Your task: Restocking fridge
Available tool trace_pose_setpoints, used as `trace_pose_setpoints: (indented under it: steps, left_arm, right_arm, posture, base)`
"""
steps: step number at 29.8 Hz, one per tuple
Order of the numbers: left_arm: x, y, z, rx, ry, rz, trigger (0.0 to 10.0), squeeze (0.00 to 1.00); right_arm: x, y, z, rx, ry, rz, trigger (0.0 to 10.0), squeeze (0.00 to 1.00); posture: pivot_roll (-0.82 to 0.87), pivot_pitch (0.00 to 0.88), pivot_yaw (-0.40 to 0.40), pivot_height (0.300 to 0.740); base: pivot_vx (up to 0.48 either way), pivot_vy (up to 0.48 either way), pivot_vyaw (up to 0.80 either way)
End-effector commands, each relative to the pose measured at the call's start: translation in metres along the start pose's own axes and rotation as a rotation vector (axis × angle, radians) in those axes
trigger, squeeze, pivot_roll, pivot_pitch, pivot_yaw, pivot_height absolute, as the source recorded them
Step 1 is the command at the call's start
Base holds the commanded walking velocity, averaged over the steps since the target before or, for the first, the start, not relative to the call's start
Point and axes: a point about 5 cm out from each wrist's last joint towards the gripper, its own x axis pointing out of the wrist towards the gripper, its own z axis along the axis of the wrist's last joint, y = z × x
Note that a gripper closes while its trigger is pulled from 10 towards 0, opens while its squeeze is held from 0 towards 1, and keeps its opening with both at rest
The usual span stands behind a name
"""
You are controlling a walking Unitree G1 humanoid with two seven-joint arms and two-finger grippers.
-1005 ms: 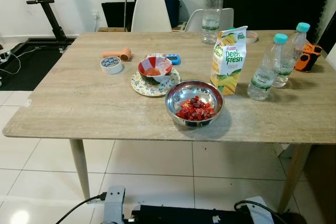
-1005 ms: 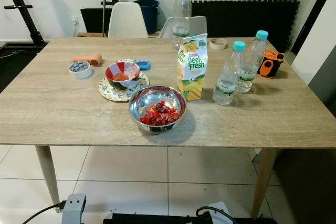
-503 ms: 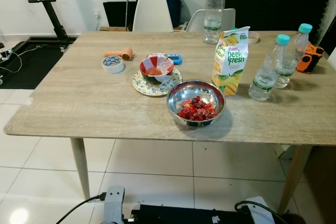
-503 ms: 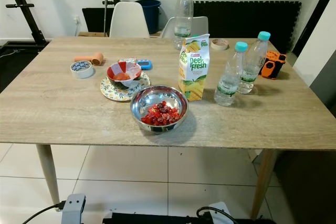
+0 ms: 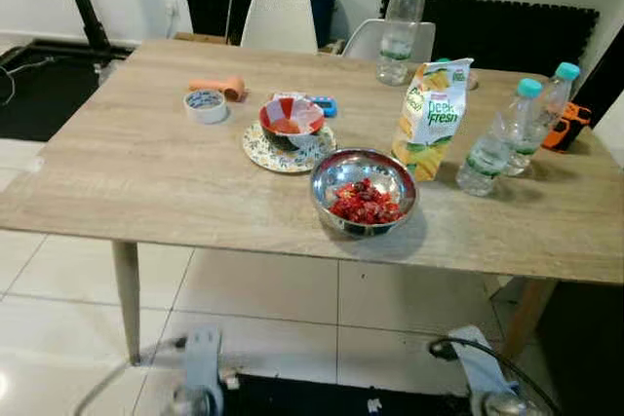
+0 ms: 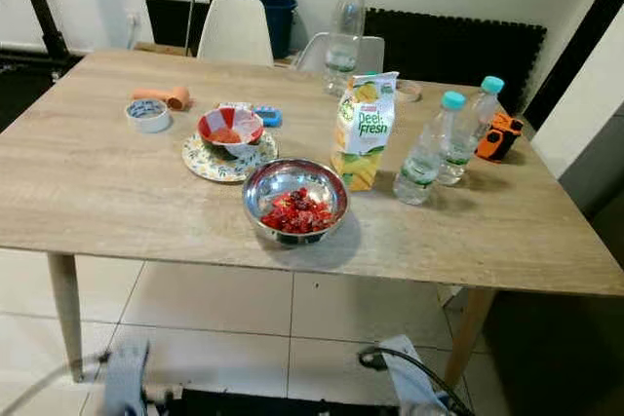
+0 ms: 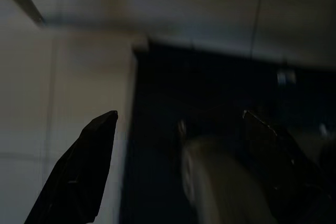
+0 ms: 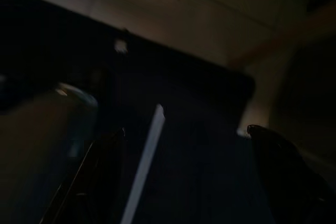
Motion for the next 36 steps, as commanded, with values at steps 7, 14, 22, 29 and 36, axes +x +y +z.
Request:
trace_pose_setpoints:
  steps: [7, 14, 22, 29, 36]
  left_arm:
    - [-0.007, 0.004, -0.037, 0.000, 0.093, -0.010, 10.0, 0.00]
    - [-0.012, 0.006, -0.060, 0.012, 0.151, -0.011, 10.0, 0.00]
    - [-0.010, -0.009, -0.055, 0.153, 0.157, -0.105, 10.0, 0.00]
    - [-0.009, -0.006, -0.048, 0.207, 0.153, -0.122, 10.0, 0.00]
    - [-0.007, 0.007, -0.036, -0.034, 0.078, -0.034, 10.0, 1.00]
  right_arm:
    - [0.000, 0.008, -0.008, -0.027, -0.015, -0.032, 10.0, 0.00]
    - [-0.005, 0.000, -0.035, 0.006, 0.018, -0.103, 10.0, 0.00]
    - [-0.017, -0.023, -0.075, 0.238, 0.089, -0.217, 10.0, 1.00]
    - [-0.020, -0.022, -0.082, 0.396, 0.048, -0.226, 10.0, 1.00]
    - [-0.019, -0.033, -0.074, 0.285, 0.050, -0.186, 10.0, 1.00]
  posture:
    - [0.04, 0.061, -0.029, 0.740]
    - [-0.01, 0.115, 0.028, 0.740]
    - [-0.06, 0.152, 0.059, 0.740]
    - [-0.05, 0.111, 0.059, 0.740]
    - [-0.02, 0.015, -0.018, 0.740]
  base:
    - [0.000, 0.000, 0.00]
    - [0.000, 0.000, 0.00]
    - [0.000, 0.000, 0.00]
    - [0.000, 0.000, 0.00]
    - [0.000, 0.000, 0.00]
